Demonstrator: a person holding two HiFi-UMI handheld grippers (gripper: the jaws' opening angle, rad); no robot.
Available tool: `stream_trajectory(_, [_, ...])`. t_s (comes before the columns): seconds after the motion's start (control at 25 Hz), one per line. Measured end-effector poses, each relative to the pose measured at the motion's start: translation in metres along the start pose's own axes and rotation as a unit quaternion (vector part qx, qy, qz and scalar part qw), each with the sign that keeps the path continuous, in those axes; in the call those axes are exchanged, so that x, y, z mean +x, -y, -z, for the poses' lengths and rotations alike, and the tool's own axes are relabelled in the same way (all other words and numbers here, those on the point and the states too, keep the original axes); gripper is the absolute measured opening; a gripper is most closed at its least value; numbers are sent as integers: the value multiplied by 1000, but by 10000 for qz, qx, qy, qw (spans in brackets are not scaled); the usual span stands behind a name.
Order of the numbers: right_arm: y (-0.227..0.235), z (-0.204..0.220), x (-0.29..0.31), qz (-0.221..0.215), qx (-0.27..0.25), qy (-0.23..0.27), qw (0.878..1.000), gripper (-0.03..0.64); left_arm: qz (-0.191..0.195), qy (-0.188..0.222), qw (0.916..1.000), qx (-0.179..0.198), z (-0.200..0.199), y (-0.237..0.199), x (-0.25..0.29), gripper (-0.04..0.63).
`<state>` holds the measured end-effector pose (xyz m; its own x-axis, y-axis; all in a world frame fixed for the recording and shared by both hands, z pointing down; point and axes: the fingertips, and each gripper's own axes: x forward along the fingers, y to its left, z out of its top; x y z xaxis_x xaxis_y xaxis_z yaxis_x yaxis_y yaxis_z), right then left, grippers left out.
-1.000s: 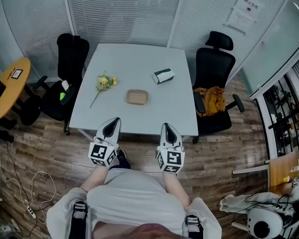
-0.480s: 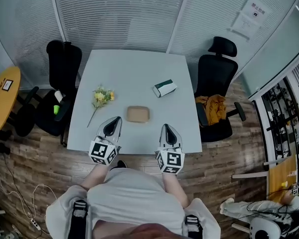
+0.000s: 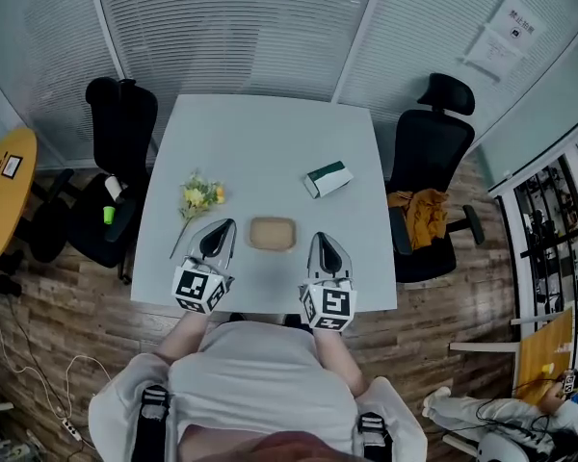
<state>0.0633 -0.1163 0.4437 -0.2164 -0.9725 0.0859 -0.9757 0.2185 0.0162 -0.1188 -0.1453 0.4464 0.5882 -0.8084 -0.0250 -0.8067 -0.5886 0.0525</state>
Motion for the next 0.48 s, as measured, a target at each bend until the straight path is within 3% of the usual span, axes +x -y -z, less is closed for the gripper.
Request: stream_trajectory(0.48, [30, -5, 40, -597, -66, -31, 9982, 9, -510, -132, 9986, -74, 12, 3, 33, 0])
